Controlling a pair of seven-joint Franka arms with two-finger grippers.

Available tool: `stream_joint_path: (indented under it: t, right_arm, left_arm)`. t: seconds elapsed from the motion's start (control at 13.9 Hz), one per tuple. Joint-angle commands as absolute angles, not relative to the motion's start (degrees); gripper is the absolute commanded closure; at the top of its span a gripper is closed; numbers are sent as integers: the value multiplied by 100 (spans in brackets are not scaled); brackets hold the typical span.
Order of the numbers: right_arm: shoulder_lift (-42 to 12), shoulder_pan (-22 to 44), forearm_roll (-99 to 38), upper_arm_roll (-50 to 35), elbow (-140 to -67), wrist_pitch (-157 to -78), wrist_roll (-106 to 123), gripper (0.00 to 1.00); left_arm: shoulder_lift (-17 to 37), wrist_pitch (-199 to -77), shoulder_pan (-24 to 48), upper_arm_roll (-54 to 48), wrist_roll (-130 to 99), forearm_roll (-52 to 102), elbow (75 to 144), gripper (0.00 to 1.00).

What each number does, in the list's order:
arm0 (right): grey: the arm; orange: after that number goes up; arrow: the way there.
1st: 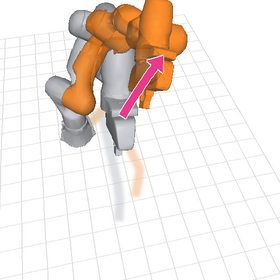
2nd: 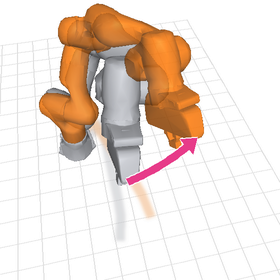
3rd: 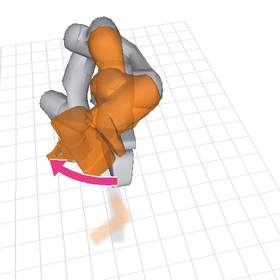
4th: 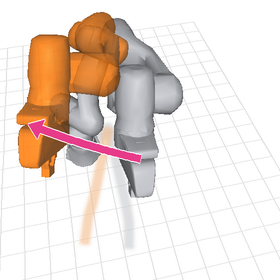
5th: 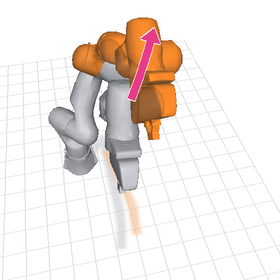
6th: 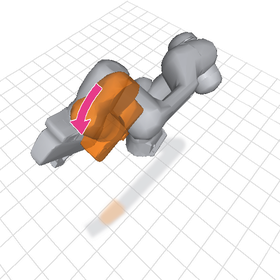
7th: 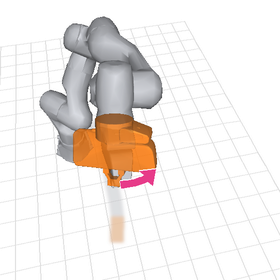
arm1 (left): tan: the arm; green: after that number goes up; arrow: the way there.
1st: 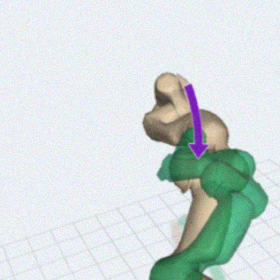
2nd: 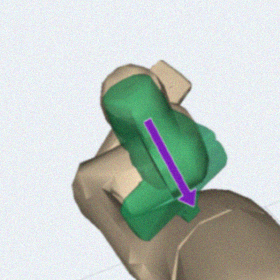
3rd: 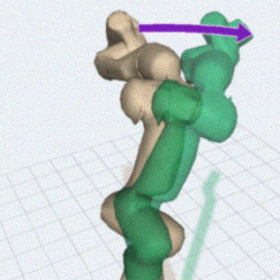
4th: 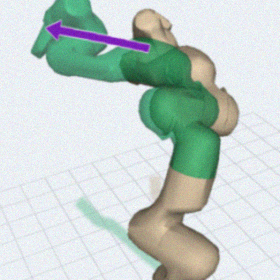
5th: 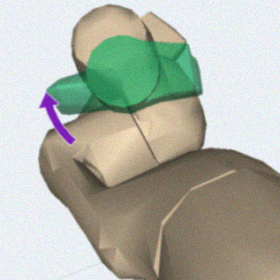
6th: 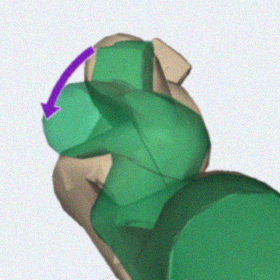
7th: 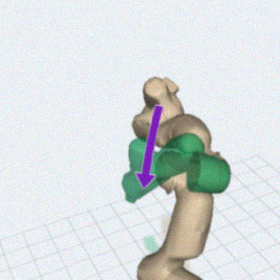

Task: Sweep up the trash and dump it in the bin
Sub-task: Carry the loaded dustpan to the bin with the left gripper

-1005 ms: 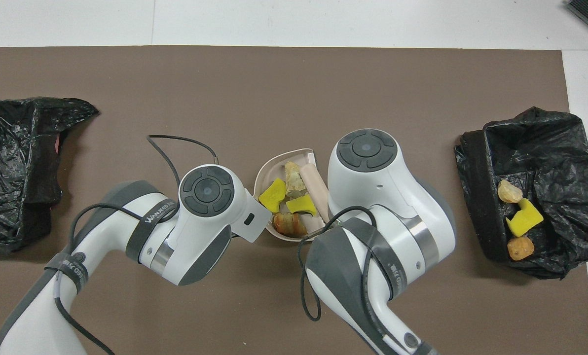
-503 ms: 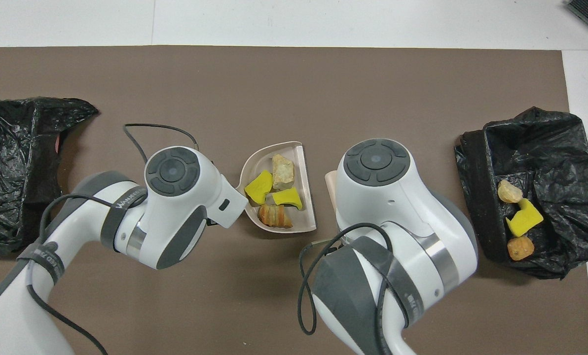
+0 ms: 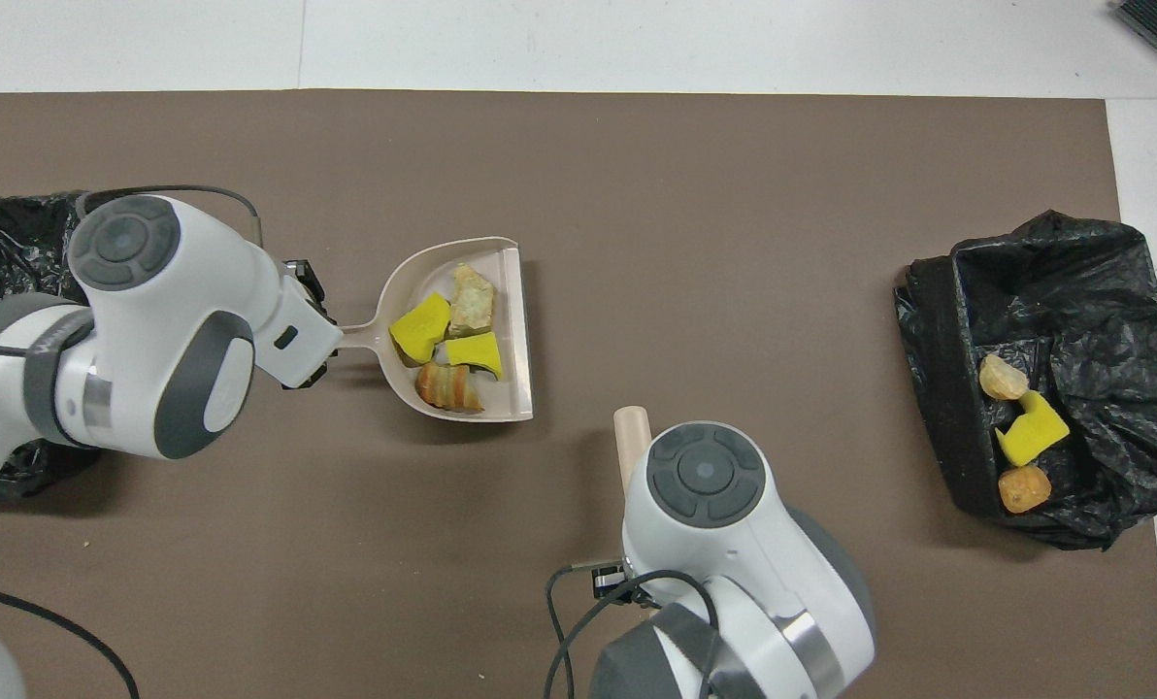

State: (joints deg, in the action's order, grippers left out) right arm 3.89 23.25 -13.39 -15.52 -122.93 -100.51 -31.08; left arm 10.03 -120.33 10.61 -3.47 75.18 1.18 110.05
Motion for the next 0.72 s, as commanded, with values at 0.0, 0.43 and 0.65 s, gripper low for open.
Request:
stream_joint_path:
  t: [0.0,0.43,0.65]
  right_arm:
    - [712,2819,-1538,-1547,-12918,-10685,-3611,100]
    - [721,3243,-1556,-1547,-13569,-11767,-4121,100]
    - [650,3243,-1582,-1547,-13641,-11848,-4009,100]
  left_arm:
    - [1230,-11664,582,-404,8154,351,10487,100]
    - [1336,-11199,-157,-396,9174,422,10003,100]
    - [1345,-10733,-613,-404,9492,510,9625,100]
